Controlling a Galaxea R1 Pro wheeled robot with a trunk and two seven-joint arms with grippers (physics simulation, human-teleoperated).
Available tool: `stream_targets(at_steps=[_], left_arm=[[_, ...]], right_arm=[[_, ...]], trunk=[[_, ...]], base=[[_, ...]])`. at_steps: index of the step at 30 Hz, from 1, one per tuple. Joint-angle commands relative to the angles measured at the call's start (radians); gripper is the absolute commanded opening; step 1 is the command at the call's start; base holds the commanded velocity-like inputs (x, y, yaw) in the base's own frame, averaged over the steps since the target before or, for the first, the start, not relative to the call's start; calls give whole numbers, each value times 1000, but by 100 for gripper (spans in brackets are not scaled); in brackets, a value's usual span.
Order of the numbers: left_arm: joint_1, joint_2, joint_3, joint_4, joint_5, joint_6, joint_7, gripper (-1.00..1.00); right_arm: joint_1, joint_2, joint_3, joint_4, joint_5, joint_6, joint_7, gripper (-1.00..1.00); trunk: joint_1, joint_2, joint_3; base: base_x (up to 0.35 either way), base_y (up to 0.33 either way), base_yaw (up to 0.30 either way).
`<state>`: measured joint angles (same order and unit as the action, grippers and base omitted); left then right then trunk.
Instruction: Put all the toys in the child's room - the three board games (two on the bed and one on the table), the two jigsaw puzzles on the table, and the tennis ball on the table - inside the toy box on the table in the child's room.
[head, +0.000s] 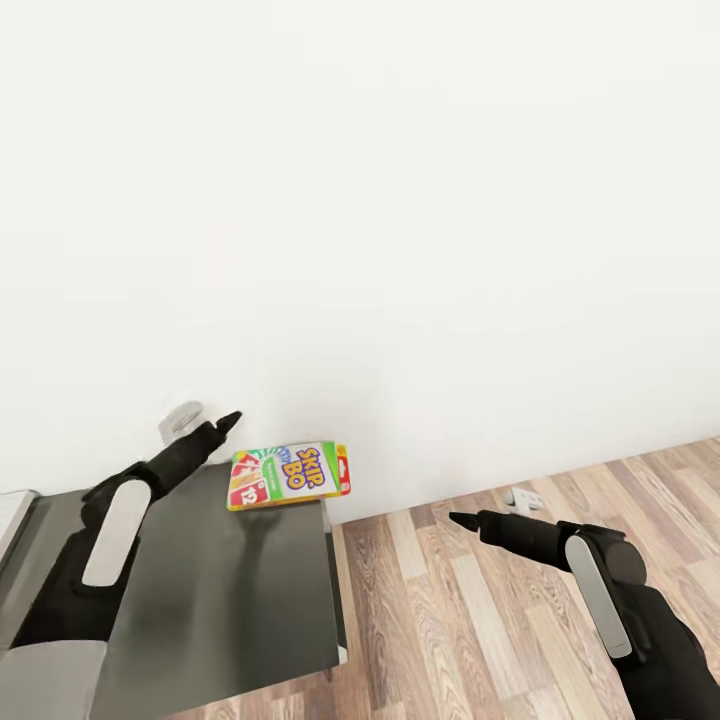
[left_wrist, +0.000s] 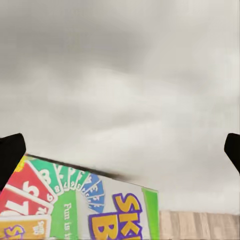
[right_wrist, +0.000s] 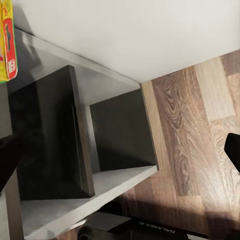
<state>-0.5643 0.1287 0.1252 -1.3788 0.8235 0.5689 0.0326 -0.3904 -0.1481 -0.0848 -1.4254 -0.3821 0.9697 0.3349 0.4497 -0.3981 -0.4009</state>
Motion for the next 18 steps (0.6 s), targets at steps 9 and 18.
stream_targets(at_steps=[9, 18], left_arm=[[47, 1, -5, -73, 28, 30, 3, 100], [55, 5, 137, -131, 78, 240, 2, 100]], right_arm=[[-24, 1, -4, 71, 3, -16, 9, 100], [-91, 0, -83, 316, -101, -230, 9, 100]], trunk=[[0, -2, -2], [0, -2, -2]], base=[[0, 0, 0], [0, 0, 3]])
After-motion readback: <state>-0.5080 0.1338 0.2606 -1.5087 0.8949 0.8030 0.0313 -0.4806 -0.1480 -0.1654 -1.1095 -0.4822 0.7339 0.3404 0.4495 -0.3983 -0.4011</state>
